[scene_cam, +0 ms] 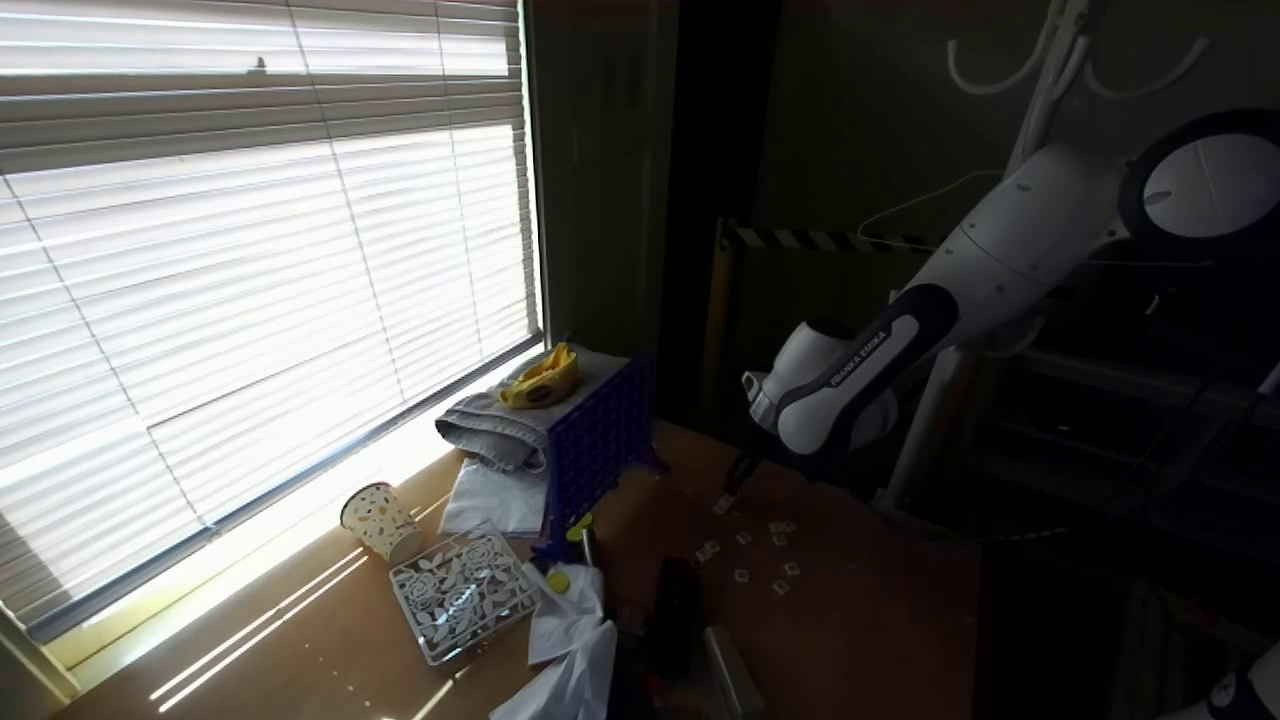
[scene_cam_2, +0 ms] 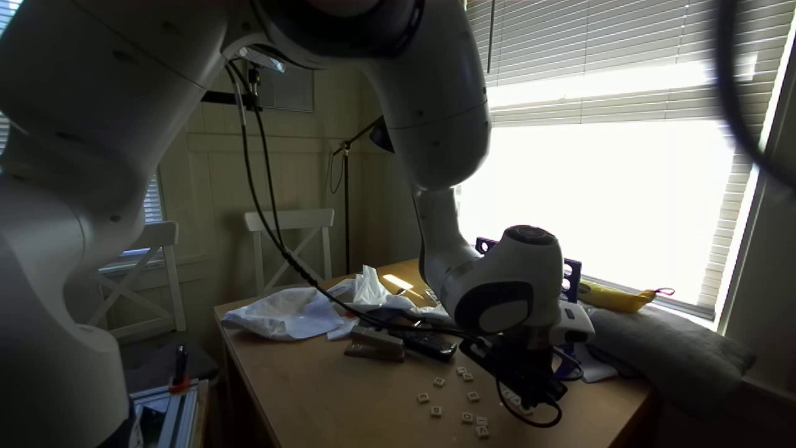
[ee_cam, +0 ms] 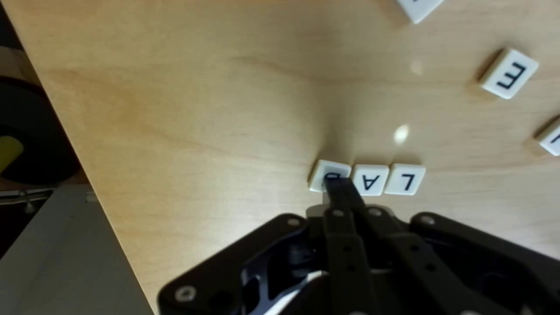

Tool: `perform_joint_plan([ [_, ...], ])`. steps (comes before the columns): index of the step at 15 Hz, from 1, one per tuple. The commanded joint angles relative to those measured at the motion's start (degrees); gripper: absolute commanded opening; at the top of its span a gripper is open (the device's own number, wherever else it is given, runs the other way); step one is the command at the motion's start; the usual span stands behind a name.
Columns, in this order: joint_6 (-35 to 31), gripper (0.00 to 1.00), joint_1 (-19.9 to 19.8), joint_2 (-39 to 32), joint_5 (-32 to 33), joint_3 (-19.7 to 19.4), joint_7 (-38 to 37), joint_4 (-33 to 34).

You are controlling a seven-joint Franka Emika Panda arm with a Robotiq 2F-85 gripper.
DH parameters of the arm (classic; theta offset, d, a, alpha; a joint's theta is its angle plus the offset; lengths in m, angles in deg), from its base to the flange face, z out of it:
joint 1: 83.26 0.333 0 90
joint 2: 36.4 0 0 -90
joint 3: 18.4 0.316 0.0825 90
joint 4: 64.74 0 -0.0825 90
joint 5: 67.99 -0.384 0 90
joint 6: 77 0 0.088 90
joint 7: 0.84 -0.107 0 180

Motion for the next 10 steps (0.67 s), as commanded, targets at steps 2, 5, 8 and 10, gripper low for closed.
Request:
perform_joint_plan([
  [2, 0.21, 0.00, -1.24, -1.11, 1.54, 0.97, 0.44, 0.75],
  [5, 0.01, 0.00, -1.02, -1.07, 1.57, 0.80, 0.26, 0.63],
  [8, -0.43, 0.00, -0.98, -0.71, 1.60, 0.77, 0.19, 0.24],
  [10, -0.51, 0.00, -0.47, -0.26, 1.78, 0.36, -0.13, -0.16],
])
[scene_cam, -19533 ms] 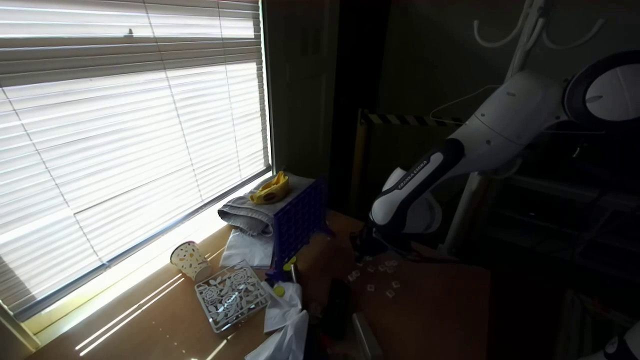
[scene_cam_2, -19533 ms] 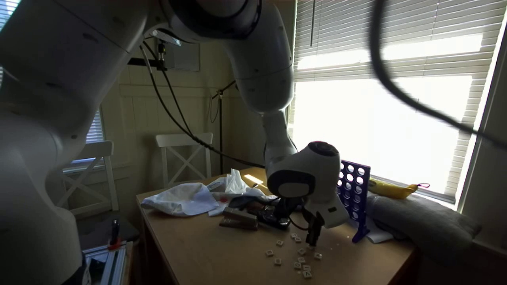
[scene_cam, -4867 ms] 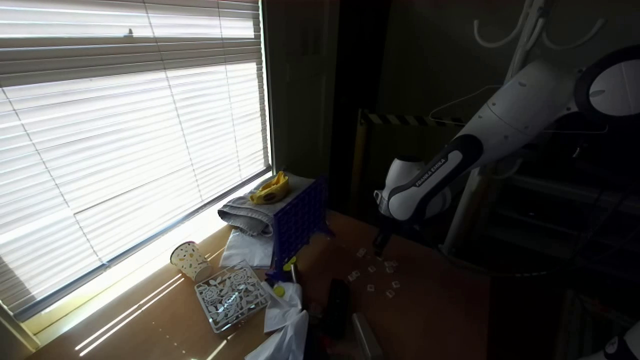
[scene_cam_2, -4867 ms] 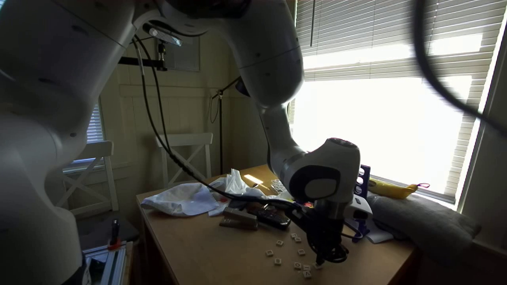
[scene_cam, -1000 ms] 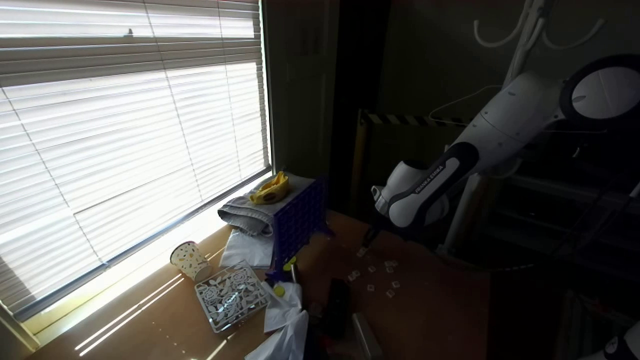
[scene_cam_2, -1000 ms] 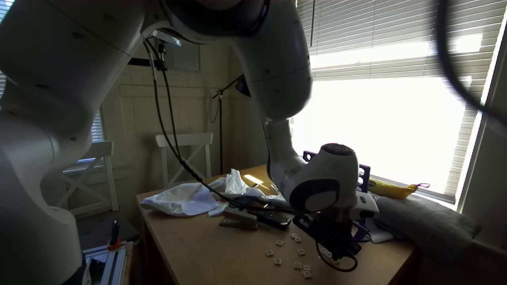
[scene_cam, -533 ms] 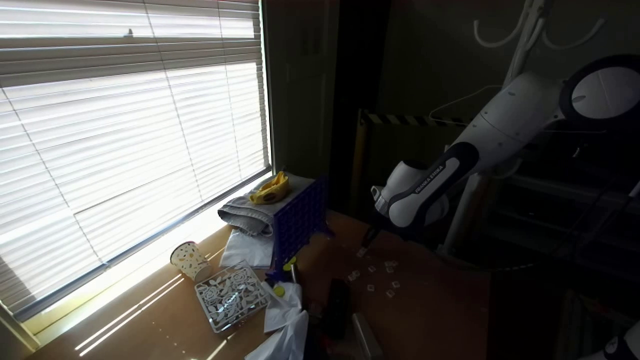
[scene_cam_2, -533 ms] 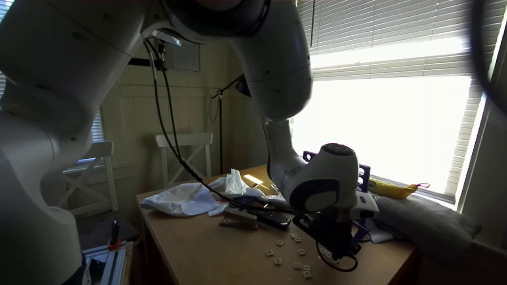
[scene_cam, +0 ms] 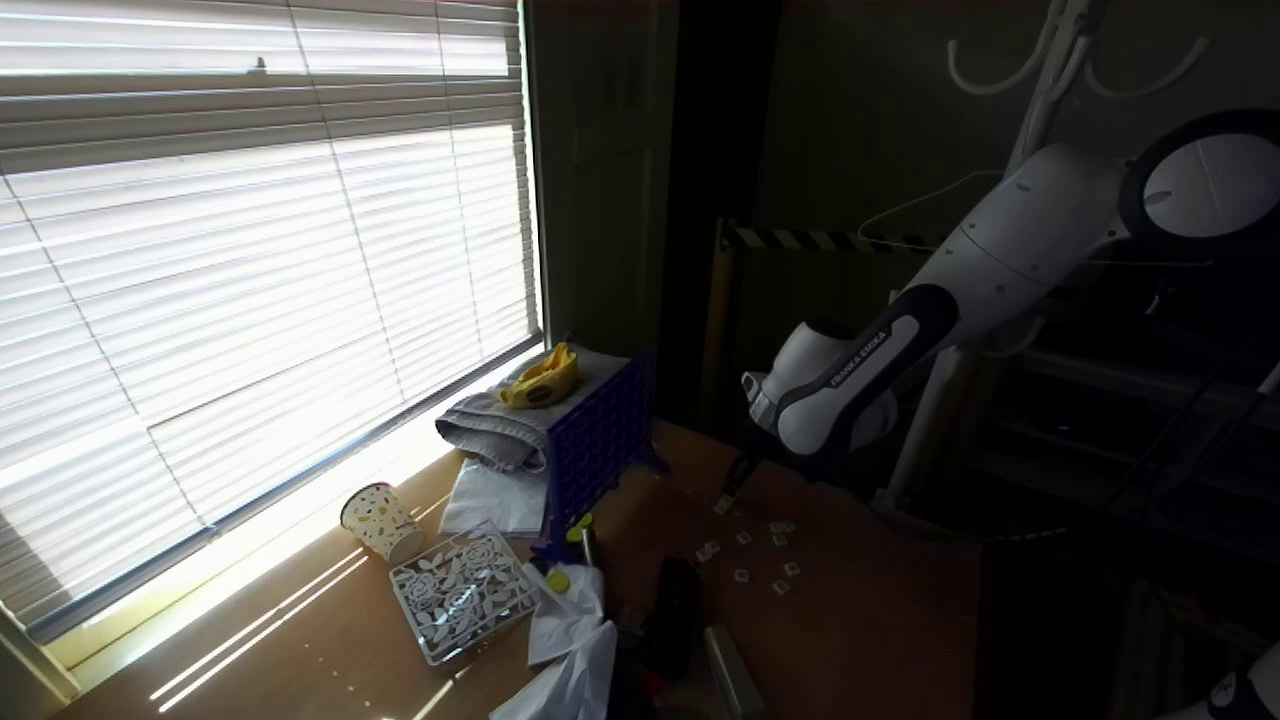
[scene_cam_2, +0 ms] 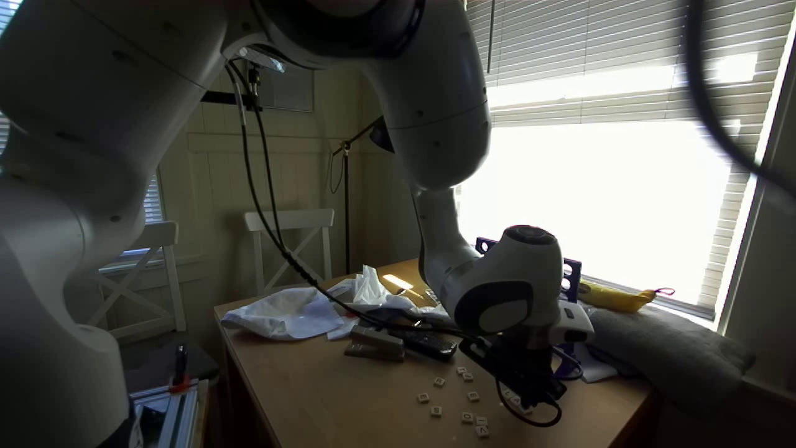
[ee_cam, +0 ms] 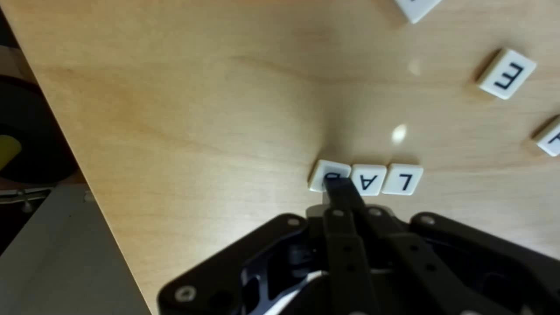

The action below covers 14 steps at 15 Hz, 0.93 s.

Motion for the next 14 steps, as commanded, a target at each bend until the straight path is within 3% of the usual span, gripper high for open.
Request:
perform_joint_plan([
  [1, -0.35, 0.00, -0.38, 0.07, 1.59, 0.22, -0.20, -0.43],
  [14, -3.32, 0.00, 1.06, 1.67, 2.97, -0.93, -1.16, -2.68],
])
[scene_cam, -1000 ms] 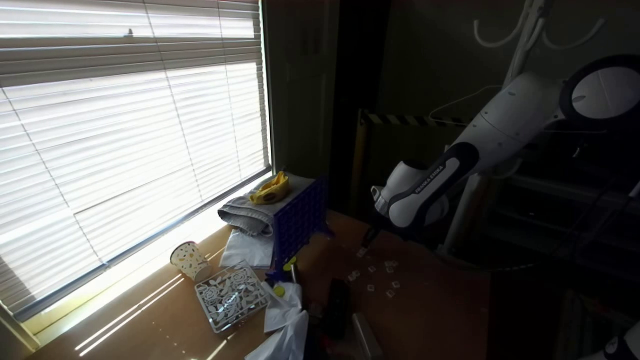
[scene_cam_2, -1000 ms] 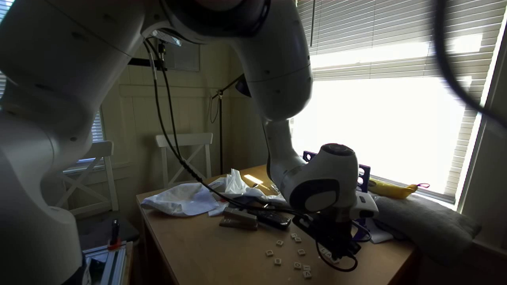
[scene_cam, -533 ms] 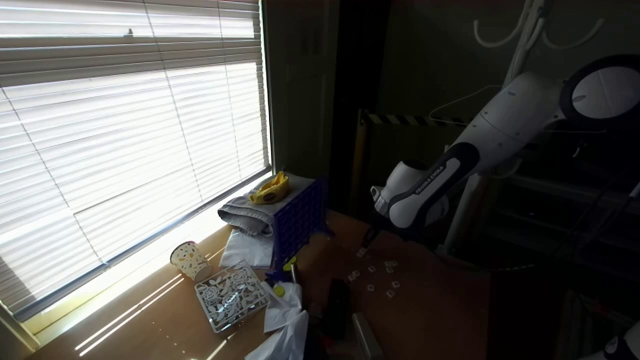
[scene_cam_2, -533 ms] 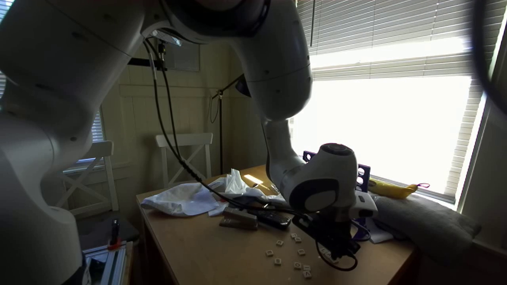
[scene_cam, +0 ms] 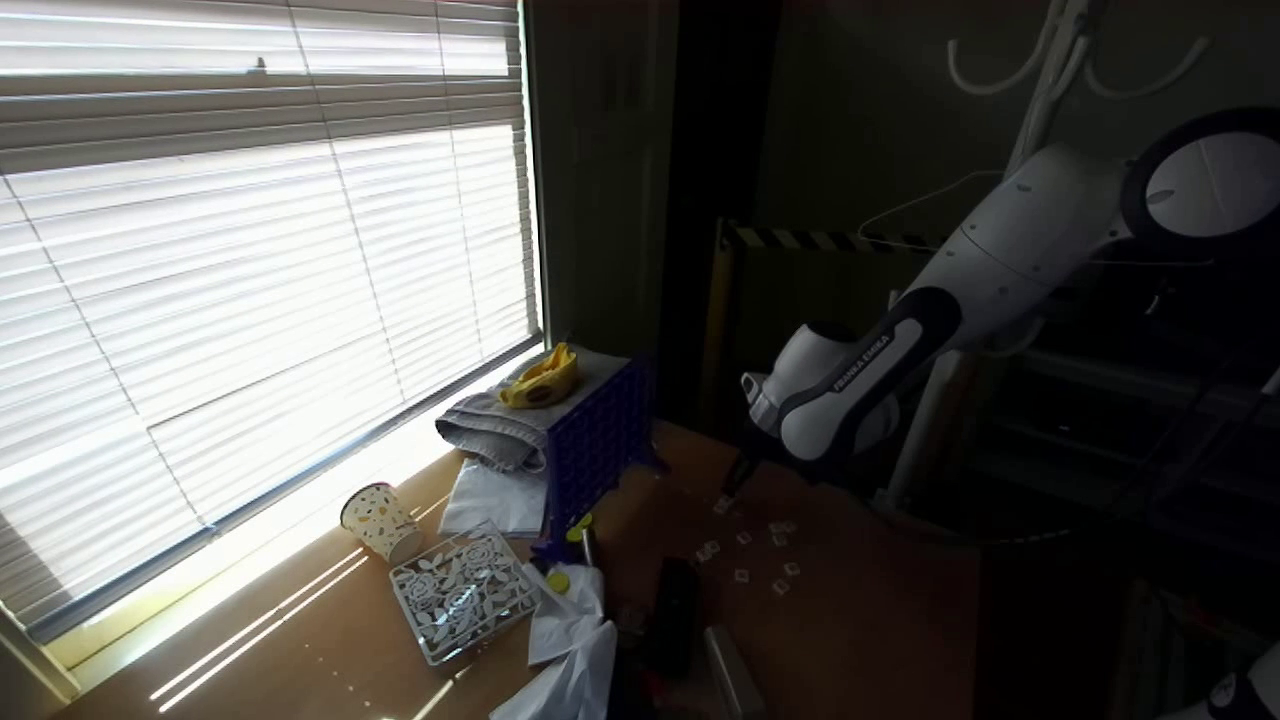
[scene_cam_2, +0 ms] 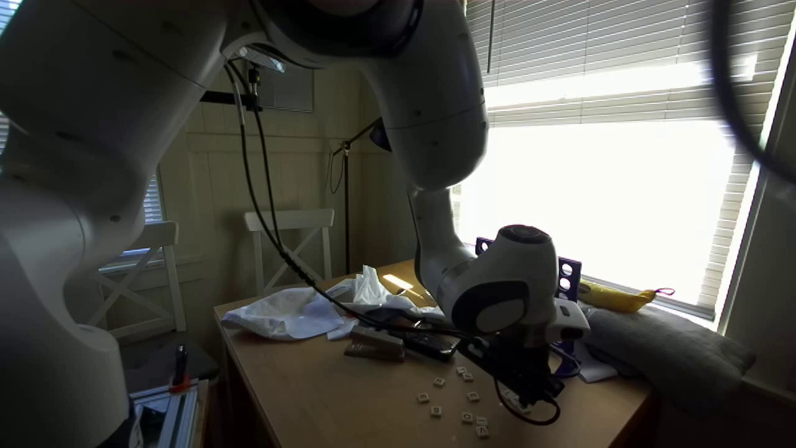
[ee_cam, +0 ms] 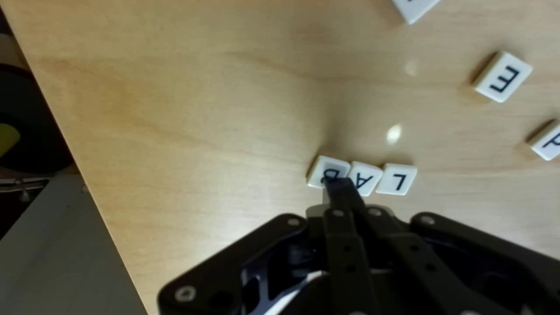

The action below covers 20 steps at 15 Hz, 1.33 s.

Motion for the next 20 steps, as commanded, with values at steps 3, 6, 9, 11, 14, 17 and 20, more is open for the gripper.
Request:
perform_joint_plan([
  [3, -3.10, 0.00, 0.83, 2.13, 2.27, -0.78, -1.31, -2.62],
  [6, -2.85, 0.00, 0.43, 2.85, 2.22, 0.04, -1.60, -3.39],
  [9, -2.22, 0.00, 0.02, 4.18, 1.67, 1.11, -2.06, -4.62],
  [11, -2.10, 0.00, 0.91, 5.05, 1.68, 0.42, -2.83, -5.21],
  [14, -1.48, 0.00, 2.54, 6.41, 1.39, -0.83, -4.74, -6.11],
  [17, -0.83, 0.00, 3.73, 8.26, 1.03, -1.29, -6.49, -7.58],
  [20, -0.32, 0.00, 5.65, 9.98, 0.87, -2.26, -8.50, -8.71],
])
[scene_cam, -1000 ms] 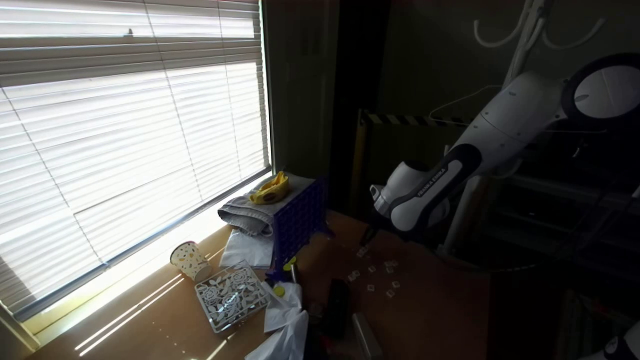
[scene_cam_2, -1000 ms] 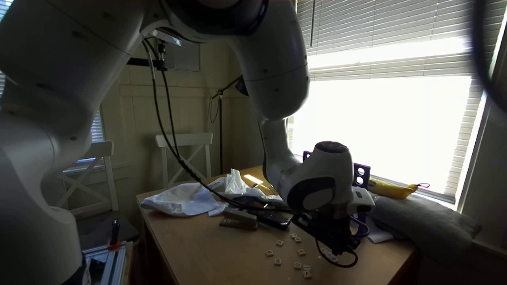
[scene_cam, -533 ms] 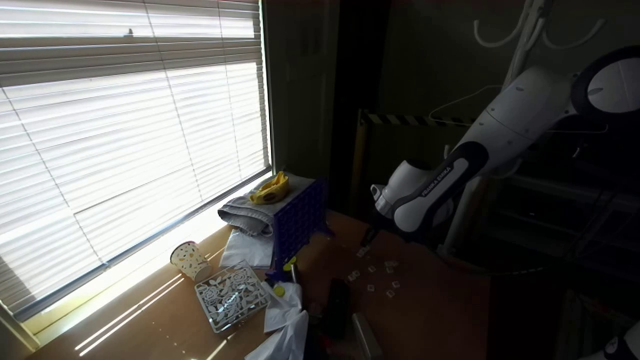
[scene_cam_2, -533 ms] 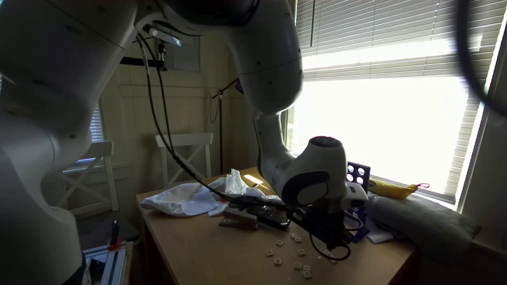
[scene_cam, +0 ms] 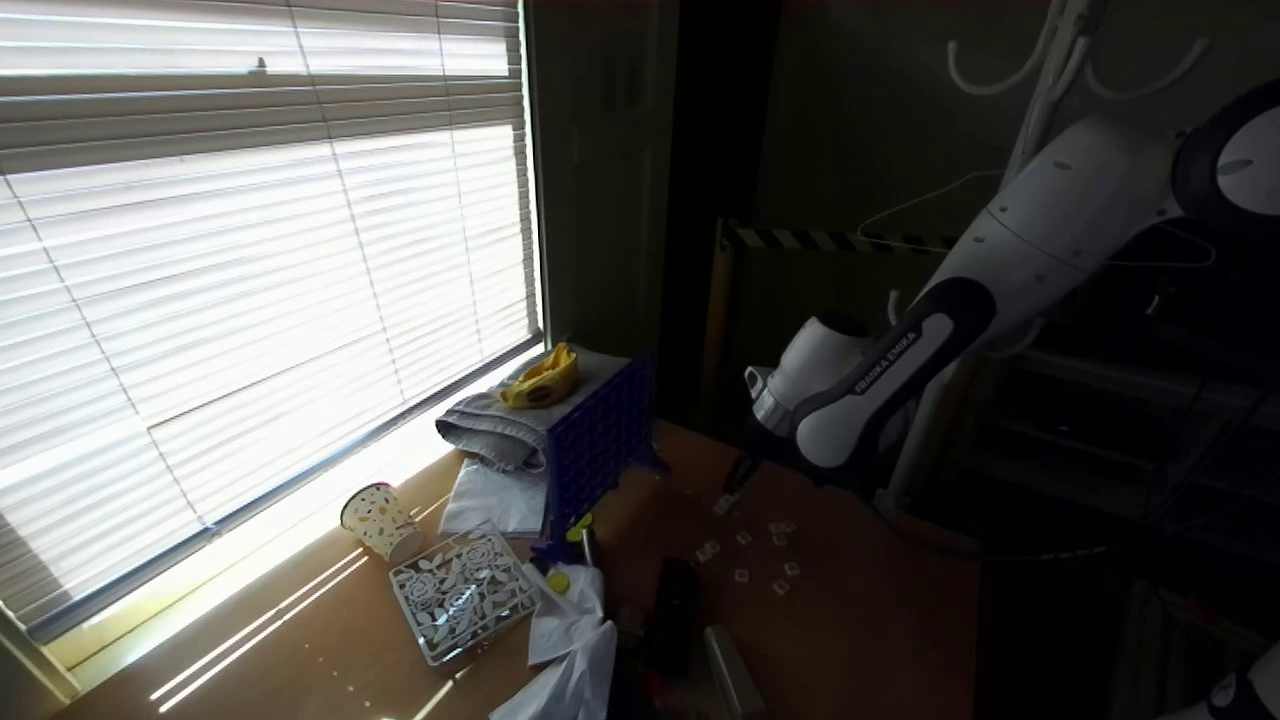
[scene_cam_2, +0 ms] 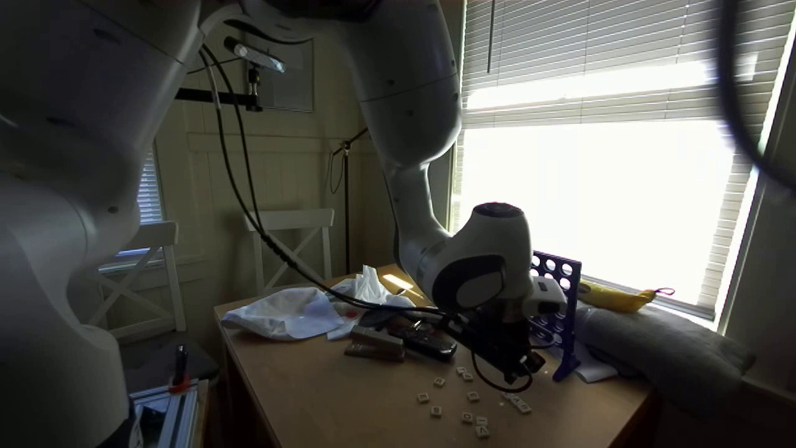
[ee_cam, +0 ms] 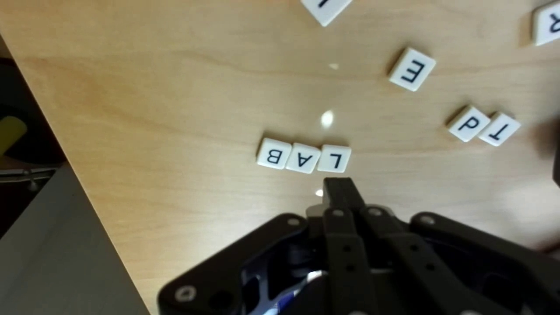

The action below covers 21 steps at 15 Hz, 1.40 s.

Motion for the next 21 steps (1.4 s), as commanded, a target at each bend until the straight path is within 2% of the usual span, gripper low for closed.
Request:
perform_joint_plan([
  [1, 1.60, 0.00, 3.26, 4.01, 0.05, -2.48, -3.85, -2.91],
  [4, 2.39, 0.00, 6.26, 5.73, 0.06, -5.19, -6.64, -3.60],
  [5, 2.45, 0.26, 7.42, 6.35, 0.19, -6.40, -7.68, -3.85],
  [6, 2.37, 0.27, 8.07, 6.79, 0.06, -7.05, -8.50, -3.88],
  [7, 2.33, 0.32, 8.98, 7.31, 0.13, -8.07, -9.40, -4.04],
  [11, 2.47, 0.59, 11.27, 8.71, 0.01, -10.44, -12.09, -4.78],
  [16, 3.00, 0.94, 12.49, 10.03, -0.55, -11.06, -14.62, -5.77],
  [17, 3.10, 0.99, 12.58, 10.23, -0.64, -10.97, -14.94, -6.01],
  [21, 4.56, 1.00, 13.76, 11.56, -0.62, -11.77, -17.05, -6.94],
])
